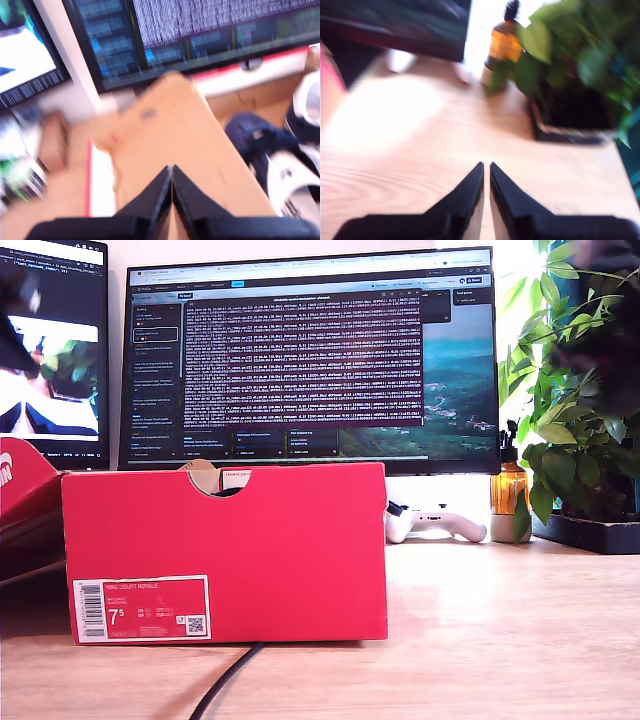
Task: Pack the blue shoes by picking the first shoe and placing it inside the red shoebox, left side, then picking and rotating the second shoe and placing it in the shoebox
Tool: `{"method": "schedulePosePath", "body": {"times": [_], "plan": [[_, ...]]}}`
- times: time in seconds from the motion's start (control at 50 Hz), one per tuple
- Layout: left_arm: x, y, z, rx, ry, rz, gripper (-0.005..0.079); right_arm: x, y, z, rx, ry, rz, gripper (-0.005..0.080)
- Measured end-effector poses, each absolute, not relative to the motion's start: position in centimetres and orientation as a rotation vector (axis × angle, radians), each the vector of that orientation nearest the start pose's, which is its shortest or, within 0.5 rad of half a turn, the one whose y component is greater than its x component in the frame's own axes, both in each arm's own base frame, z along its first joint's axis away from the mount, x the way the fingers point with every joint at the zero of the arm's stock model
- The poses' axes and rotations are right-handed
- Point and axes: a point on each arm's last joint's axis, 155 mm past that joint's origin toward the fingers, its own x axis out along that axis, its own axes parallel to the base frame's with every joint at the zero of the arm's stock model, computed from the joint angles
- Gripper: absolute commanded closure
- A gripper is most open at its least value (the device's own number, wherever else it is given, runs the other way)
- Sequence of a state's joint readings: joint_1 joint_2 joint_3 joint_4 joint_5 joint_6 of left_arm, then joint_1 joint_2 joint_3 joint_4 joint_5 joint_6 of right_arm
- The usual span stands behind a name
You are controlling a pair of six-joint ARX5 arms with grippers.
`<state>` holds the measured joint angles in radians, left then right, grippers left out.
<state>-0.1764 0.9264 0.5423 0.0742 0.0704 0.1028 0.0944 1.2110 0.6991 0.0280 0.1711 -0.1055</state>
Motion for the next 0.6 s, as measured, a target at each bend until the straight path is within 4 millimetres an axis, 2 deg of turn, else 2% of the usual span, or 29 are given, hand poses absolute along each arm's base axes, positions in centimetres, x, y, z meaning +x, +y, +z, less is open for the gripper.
{"method": "schedulePosePath", "body": {"times": [0.14,0.2,0.28,0.46,0.52,0.6], "plan": [[34.2,-7.4,19.6,0.096,0.277,-0.256,0.0754,37.5,-2.4,13.4,-0.148,0.523,-0.115,0.0759],[34.2,-7.4,19.2,0.074,0.266,-0.253,0.0754,36.9,-2.6,12.2,-0.130,0.539,-0.110,0.0759],[33.9,-7.2,18.0,0.041,0.258,-0.241,0.0754,36.4,-2.2,11.7,-0.108,0.525,-0.090,0.0759],[32.1,-6.7,12.9,-0.001,0.340,-0.222,0.0754,35.6,-1.6,11.8,-0.073,0.456,-0.076,0.0759],[31.9,-6.6,12.8,0.001,0.335,-0.215,0.0754,35.2,-1.5,11.3,-0.071,0.453,-0.073,0.0759],[32.0,-6.2,14.0,0.002,0.291,-0.191,0.0754,34.7,-1.5,10.2,-0.070,0.467,-0.073,0.0759]]}}
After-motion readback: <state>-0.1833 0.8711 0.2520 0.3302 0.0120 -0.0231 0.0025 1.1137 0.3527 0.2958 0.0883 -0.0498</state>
